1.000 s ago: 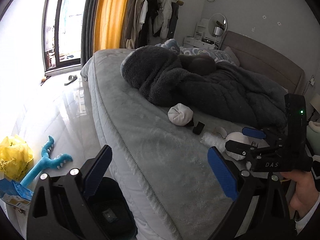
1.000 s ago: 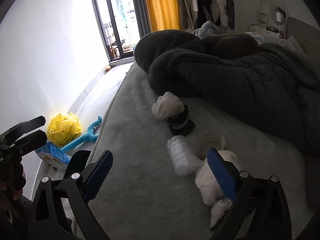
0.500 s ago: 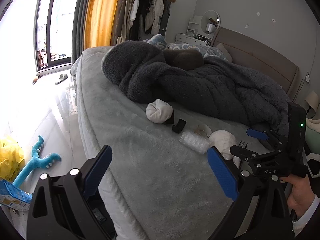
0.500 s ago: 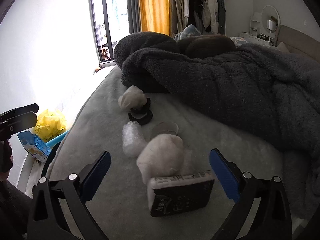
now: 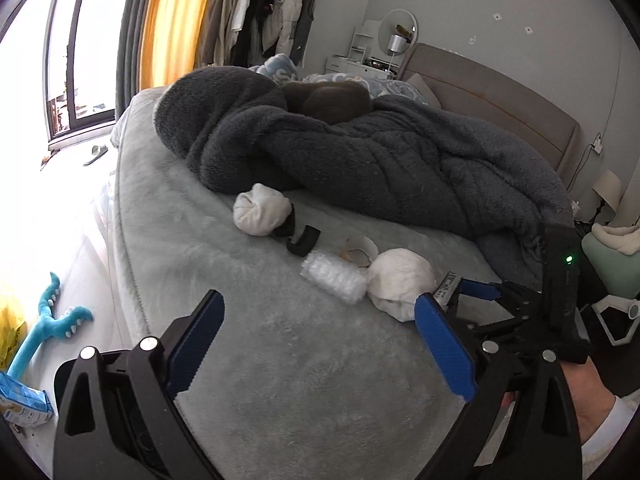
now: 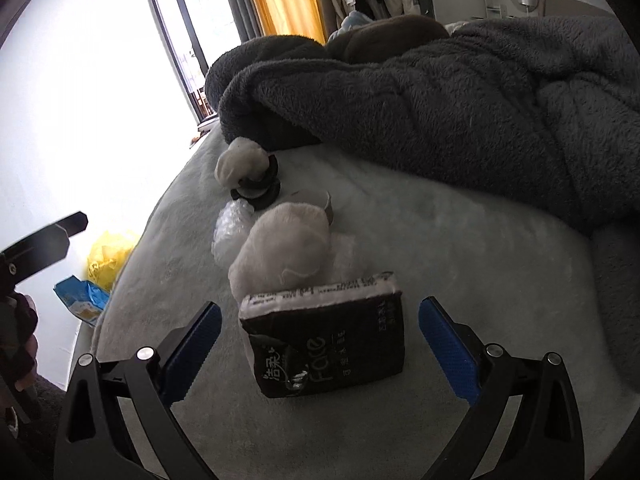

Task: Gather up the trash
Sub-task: 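Grasp the black printed packet with the right tool while the left tool grasps a white tissue ball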

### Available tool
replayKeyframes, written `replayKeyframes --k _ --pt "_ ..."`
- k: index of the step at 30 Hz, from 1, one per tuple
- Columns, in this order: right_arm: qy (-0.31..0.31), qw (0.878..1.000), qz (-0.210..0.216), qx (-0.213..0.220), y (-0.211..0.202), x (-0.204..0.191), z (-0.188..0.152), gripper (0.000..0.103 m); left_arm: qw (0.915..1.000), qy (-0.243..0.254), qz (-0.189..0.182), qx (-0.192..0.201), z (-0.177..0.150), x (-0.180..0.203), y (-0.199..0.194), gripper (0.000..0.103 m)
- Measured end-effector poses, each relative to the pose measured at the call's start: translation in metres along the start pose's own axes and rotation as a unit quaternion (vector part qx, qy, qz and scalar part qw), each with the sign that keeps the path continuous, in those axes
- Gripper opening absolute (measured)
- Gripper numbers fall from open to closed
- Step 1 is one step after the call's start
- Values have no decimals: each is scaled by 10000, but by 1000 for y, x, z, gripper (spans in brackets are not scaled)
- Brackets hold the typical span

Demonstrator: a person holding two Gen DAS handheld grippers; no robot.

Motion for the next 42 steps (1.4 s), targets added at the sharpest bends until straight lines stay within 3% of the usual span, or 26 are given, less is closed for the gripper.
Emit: replayKeyframes --k 16,17,19,32,42 --pt "-70 9998 167 -124 -1 2 -13 99 9988 -212 -354 -245 -3 27 29 96" --pt "-67 9998 87 -178 1 2 -14 97 9987 -240 -373 -261 -3 27 30 96" --pt "-40 9996 59 -267 4 3 -18 76 9983 -283 -415 -310 -5 30 34 95" --pt "147 9998 160 23 -19 24 -20 74 9971 -396 -400 -511 -12 50 55 81" --pt "152 9991 213 332 -51 38 -26 74 9970 47 -380 -674 -22 79 73 66"
Point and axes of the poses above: each gripper's, at about its wrist camera, not at the fingertips, and y roughly the way its jaws point, x to its right, z to its top, the point moved 4 cm from there along y, roughly the way its jaws point, and after that the axes turned 4 degrees about z, right-handed, at the moved point
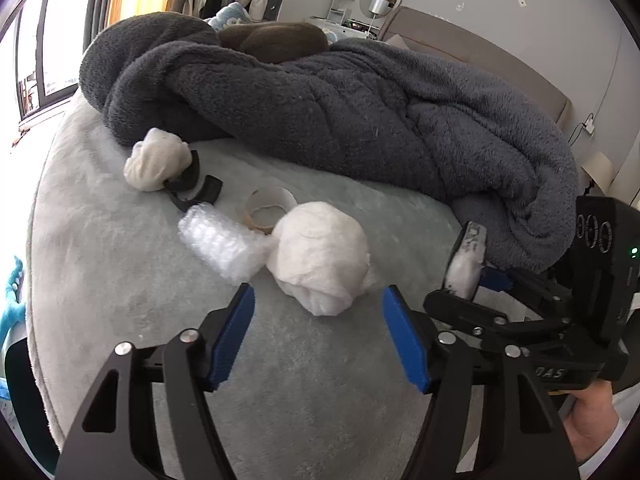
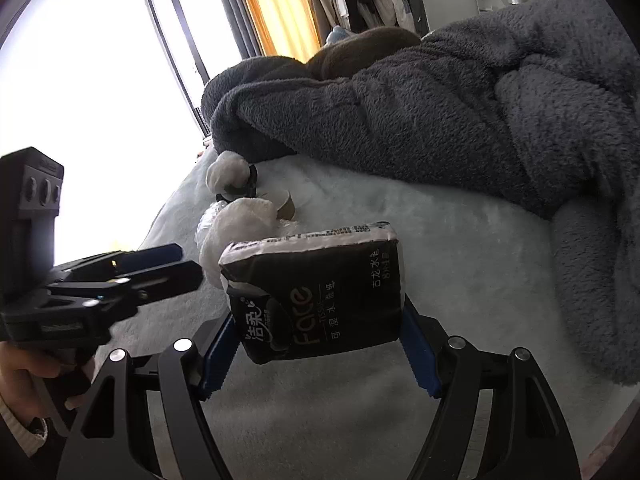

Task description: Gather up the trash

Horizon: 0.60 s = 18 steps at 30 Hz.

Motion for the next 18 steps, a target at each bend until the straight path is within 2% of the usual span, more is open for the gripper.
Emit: replayKeyframes --k 8,18 --pt "149 9996 43 223 -18 20 1 74 9999 -44 108 -26 1 1 12 54" --pt "410 9979 169 475 -34 32 3 74 10000 -44 65 -30 4 7 21 36"
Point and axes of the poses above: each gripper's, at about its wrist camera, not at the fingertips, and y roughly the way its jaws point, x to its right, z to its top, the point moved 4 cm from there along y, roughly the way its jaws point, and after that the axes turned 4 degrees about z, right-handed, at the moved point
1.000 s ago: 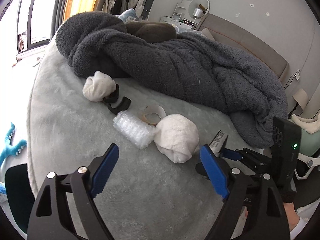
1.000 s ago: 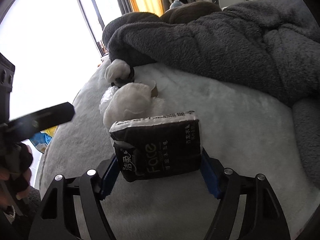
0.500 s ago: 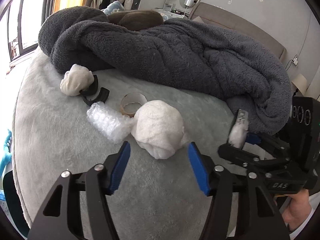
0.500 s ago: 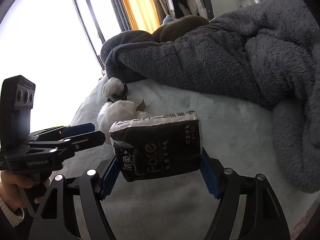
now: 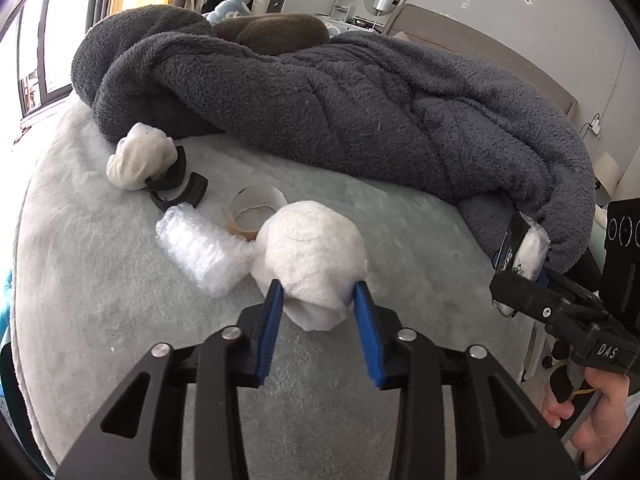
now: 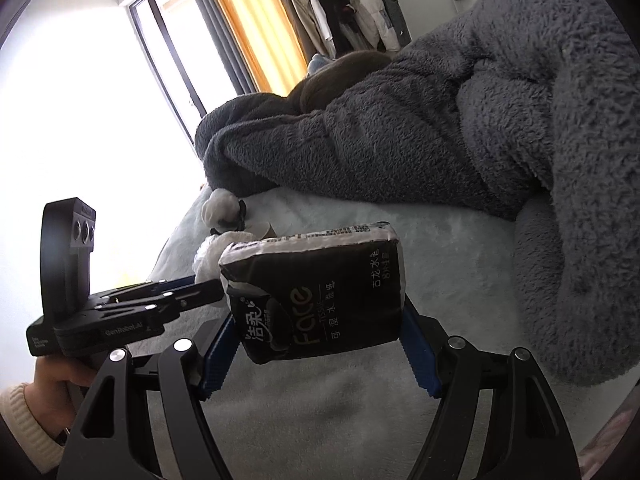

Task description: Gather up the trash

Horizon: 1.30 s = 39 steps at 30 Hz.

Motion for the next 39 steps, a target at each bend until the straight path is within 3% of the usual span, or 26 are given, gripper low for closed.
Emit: replayKeyframes --k 9,32,39 --pt "83 9999 9 114 -4 -4 11 74 9998 113 -6 142 5 3 -3 23" --pt "19 9999 45 110 28 -52 40 74 9950 130 -359 928 28 -29 -71 23" --pt "-84 9999 66 37 41 -75 47 74 9950 105 -182 971 31 -54 -88 23"
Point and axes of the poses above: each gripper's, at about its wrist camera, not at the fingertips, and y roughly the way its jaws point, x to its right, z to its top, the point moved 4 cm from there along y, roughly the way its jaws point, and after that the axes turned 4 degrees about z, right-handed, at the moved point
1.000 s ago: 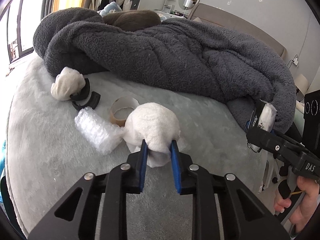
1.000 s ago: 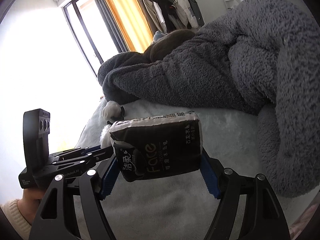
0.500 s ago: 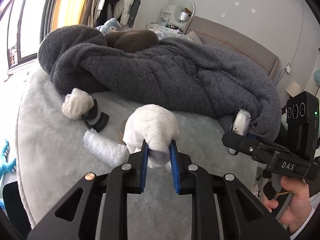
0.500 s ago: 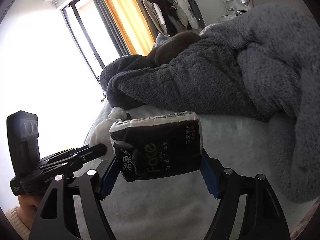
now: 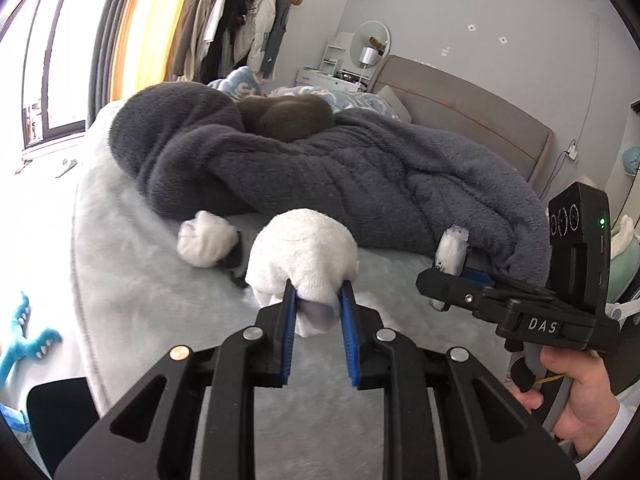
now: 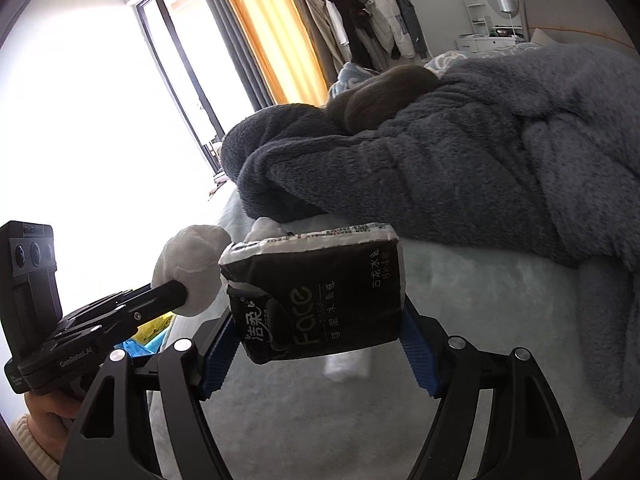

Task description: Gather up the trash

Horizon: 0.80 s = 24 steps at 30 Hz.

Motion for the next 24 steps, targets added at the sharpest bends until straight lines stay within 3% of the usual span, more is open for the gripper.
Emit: replayKeyframes --k 15,24 --pt "-316 9992 64 -227 36 -62 14 74 9964 -31 778 -337 -18 -68 -20 23" --pt "-563 9974 193 -400 63 -102 14 74 9935 -87 1022 -486 -33 -108 -29 23"
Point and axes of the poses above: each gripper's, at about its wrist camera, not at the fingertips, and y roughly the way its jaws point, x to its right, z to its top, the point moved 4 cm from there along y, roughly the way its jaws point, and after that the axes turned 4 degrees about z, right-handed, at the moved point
